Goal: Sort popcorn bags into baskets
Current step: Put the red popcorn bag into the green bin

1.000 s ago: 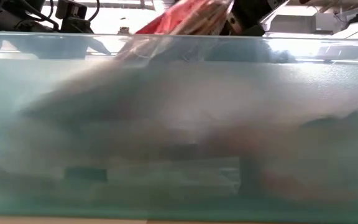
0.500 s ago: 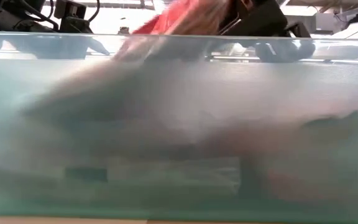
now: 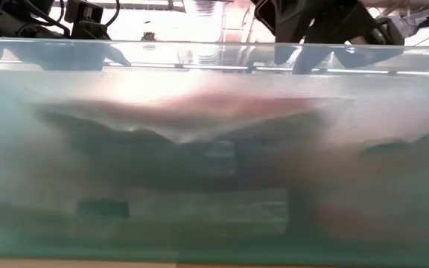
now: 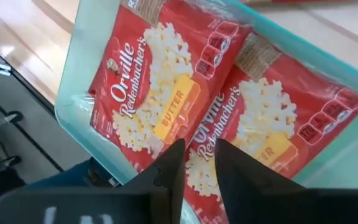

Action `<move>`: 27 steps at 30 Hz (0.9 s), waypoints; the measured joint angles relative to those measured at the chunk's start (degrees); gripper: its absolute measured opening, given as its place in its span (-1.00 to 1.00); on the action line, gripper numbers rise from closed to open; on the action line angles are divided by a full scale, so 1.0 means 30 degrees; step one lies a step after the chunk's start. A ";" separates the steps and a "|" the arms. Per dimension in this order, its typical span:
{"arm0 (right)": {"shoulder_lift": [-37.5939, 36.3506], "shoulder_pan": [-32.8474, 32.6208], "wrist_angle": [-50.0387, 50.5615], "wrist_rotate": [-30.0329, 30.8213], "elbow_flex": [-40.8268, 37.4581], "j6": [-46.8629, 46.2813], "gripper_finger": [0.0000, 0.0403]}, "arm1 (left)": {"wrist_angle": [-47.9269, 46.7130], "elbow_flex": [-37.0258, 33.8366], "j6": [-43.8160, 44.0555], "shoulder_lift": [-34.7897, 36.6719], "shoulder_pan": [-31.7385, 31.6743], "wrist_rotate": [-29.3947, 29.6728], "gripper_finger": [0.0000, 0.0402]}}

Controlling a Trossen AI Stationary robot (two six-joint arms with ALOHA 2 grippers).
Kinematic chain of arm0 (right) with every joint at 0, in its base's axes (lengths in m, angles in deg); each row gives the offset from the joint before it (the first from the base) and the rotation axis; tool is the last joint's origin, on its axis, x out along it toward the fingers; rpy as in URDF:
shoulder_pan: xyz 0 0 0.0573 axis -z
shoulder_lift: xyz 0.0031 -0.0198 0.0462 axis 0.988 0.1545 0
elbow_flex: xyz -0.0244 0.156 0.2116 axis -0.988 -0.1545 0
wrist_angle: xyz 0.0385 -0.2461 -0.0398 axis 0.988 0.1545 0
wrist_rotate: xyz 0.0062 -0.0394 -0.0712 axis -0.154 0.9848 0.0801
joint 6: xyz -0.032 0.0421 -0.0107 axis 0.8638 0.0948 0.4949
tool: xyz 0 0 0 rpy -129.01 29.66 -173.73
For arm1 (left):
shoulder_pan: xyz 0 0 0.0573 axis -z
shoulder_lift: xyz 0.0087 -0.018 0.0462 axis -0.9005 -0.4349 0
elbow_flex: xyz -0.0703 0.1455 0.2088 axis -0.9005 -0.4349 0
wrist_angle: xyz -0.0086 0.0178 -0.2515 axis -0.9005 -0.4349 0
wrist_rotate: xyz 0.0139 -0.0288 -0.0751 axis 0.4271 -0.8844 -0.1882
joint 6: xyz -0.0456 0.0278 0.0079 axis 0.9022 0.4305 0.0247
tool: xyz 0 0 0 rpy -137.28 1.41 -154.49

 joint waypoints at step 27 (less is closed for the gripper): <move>0.4117 -0.1087 0.2181 0.0558 0.3107 -0.0533 -0.68 | -0.0629 0.0007 0.0168 -0.0024 0.0000 -0.0138 0.62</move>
